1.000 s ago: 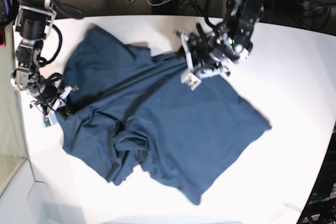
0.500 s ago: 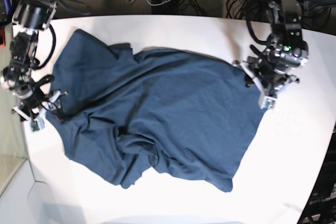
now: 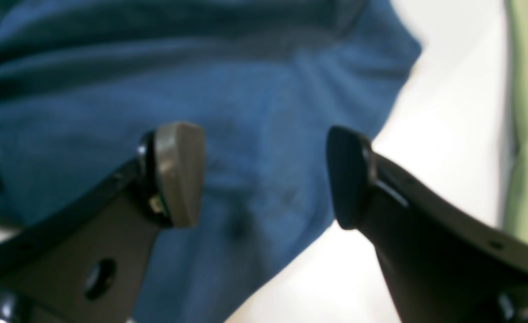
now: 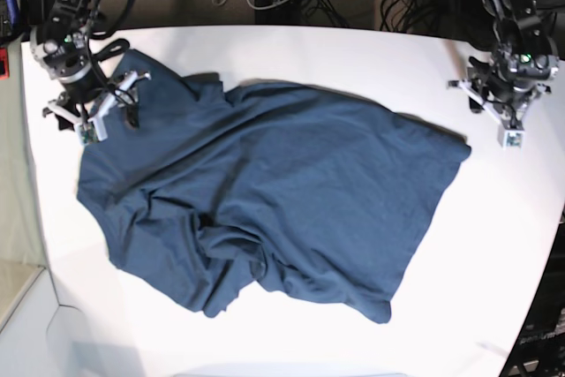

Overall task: Layout the t-shirt on the table in an organized manner, then fold the t-shirt properly
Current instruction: 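Pull the shirt apart with both grippers and release it, then grasp the shirt edges with both grippers and pull them apart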

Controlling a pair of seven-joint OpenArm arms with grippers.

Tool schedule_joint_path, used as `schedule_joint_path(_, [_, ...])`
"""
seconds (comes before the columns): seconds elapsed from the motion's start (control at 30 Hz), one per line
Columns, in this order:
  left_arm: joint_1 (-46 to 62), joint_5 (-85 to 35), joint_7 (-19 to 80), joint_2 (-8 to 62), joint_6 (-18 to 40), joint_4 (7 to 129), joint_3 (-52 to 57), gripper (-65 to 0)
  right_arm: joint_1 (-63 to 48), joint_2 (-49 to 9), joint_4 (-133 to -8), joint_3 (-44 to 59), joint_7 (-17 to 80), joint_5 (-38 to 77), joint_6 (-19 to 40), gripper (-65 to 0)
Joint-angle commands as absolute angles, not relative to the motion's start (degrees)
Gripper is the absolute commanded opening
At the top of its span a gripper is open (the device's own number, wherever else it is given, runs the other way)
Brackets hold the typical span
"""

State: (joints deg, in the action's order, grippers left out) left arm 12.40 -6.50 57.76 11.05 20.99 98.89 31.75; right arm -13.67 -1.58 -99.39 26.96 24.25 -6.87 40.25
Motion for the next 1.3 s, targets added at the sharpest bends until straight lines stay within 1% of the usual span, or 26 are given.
schedule_joint_path(0.0, [10.86,-6.55,56.48,12.26,20.79,99.74,32.84,-40.3,-14.11,-2.15,-100.35,27.30,22.99,-6.02,40.00,-22.3])
schedule_joint_path(0.23, [7.25,-6.64,56.22,11.91,20.79,98.86,33.27,-40.3,-19.30,-2.15,-100.62,27.03,22.90,-6.02,40.00,-22.3])
schedule_joint_path(0.43, [1.36,-6.64,56.31,8.48,20.79,99.91,27.30,-40.3,-19.65,-1.01,-100.18,26.95,22.90,-6.02,40.00,-22.4])
schedule_joint_path(0.5, [-1.98,-6.02,56.22,6.99,20.70,97.36,24.40,-40.3,-19.38,-1.10,-99.56,26.95,22.90,-6.02,40.00,-22.4])
schedule_joint_path(0.6, [-7.08,-5.93,55.78,5.93,20.35,87.60,20.18,-40.3,-16.66,-1.19,-96.75,26.95,22.90,-6.11,40.00,-22.4])
schedule_joint_path(0.67, [-9.80,-6.02,52.53,5.49,20.18,81.27,18.51,-40.3,-15.52,-1.98,-94.11,27.21,22.90,-6.20,40.00,-22.4])
schedule_joint_path(0.83, [-16.57,-6.02,41.45,5.49,20.09,61.67,15.16,-40.3,-10.95,-5.05,-86.81,26.95,22.81,-6.29,40.00,-22.4])
schedule_joint_path(0.93, [-21.32,-6.02,35.12,5.76,20.00,50.15,15.34,-40.3,-7.69,-8.40,-81.54,26.95,22.81,-6.29,40.00,-22.4])
schedule_joint_path(1.1, [-29.14,-6.02,20.53,8.57,20.00,33.45,15.16,-40.3,-0.13,-14.20,-70.90,26.95,22.73,-6.29,40.00,-22.4])
schedule_joint_path(1.17, [-32.22,-6.02,15.69,9.54,20.00,28.09,15.08,-40.3,3.74,-16.04,-66.15,26.95,22.02,-6.29,40.00,-22.4])
schedule_joint_path(1.27, [-36.26,-6.29,12.70,9.89,20.00,25.63,15.25,-40.3,7.96,-18.59,-60.44,26.95,18.24,-6.37,40.00,-22.4])
